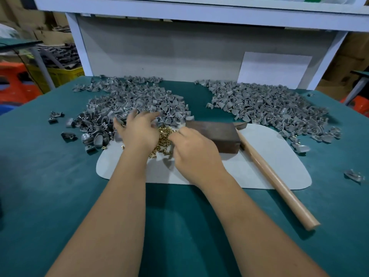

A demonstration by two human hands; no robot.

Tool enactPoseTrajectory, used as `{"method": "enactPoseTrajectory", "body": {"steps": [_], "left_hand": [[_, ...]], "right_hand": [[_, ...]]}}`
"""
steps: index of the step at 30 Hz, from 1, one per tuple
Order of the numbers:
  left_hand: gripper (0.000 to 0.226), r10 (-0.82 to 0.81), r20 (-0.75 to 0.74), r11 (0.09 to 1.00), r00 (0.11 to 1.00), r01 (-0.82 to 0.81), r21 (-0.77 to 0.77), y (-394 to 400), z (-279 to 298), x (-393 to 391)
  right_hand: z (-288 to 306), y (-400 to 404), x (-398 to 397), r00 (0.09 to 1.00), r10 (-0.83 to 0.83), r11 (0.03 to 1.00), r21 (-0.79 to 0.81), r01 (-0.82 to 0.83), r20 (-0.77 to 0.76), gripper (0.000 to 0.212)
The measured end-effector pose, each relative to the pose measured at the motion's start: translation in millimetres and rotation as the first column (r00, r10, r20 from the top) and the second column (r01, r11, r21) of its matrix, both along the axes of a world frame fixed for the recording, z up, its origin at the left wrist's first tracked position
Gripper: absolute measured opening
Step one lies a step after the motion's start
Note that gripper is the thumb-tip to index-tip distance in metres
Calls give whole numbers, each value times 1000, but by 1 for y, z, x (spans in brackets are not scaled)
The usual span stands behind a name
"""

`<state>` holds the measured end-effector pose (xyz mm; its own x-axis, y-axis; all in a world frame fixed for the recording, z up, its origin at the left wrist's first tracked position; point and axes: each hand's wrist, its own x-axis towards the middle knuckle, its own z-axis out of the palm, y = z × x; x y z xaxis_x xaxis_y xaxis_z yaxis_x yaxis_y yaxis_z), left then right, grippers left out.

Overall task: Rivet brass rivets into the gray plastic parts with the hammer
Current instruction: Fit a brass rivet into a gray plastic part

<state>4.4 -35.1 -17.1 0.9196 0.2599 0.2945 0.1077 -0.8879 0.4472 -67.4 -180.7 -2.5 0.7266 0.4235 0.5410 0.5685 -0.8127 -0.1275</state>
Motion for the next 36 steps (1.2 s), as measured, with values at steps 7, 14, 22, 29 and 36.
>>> {"method": "enactPoseTrajectory", "body": {"steps": [7,14,22,29,36], "left_hand": [[47,-79,-22,997,997,79,-16,-4,-3,3],[18,63,112,996,992,-56,-65,-3,1,-2],[14,16,338,716,941,225,-661,-14,17,-8],[19,-114,431,301,895,444,-844,-36,27,-15],[31,-195,414,390,889,457,-799,-42,25,-18]], "right_hand": [[-6,4,5,993,35,982,-181,-55,-114,22],[-8,4,7,983,77,985,-141,-101,-168,16],[-10,8,4,990,63,991,-109,-77,-124,18],[-5,0,5,993,48,980,196,-26,-106,11],[0,-7,10,979,100,918,395,-22,-178,22]]}}
